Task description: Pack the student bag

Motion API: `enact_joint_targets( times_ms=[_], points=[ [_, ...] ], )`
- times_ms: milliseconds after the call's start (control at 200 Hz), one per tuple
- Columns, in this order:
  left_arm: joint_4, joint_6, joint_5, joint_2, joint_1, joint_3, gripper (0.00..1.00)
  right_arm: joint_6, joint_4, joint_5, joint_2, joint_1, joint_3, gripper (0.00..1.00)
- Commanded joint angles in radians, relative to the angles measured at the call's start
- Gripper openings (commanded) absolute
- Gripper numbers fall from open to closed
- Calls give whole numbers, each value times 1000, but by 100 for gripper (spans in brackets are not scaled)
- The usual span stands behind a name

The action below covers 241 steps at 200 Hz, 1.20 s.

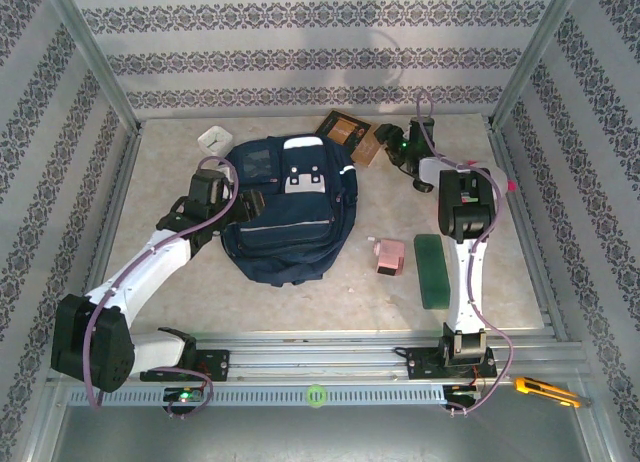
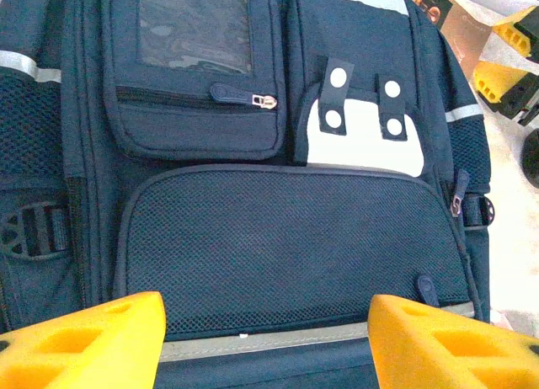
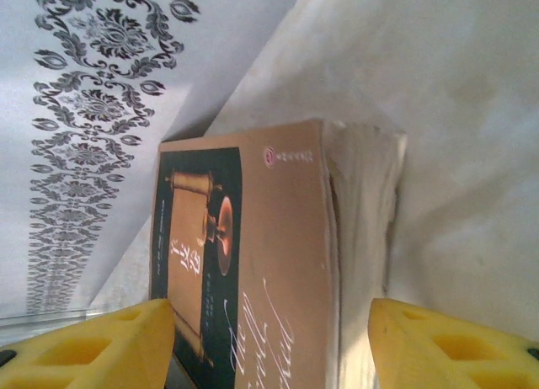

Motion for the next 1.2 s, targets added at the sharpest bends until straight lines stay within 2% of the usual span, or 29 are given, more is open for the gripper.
enact_joint_targets(
  times_ms=[0, 115, 375, 749, 859, 1039, 1199],
  points=[
    [12, 19, -4, 13, 15, 28, 64, 14, 33, -32, 39, 14, 56, 60],
    [15, 19, -5, 22, 16, 28, 64, 1, 47, -74, 50, 19, 94, 58],
    [26, 12, 6, 45, 18, 33, 64, -32, 67, -140, 66, 27, 150, 45],
    [7, 33, -8, 42, 20, 31, 64, -147, -111, -131, 129, 34, 256, 46],
    [5, 37, -12, 41, 22, 32, 64, -217, -210, -85, 127, 42, 286, 35],
    [-4, 42, -17, 40, 21, 35, 64, -253, -244, -45, 87, 45, 276, 0],
    [-14, 46, -27, 26, 21, 35, 64, -269, -237, 9, -12, 45, 184, 0]
  ],
)
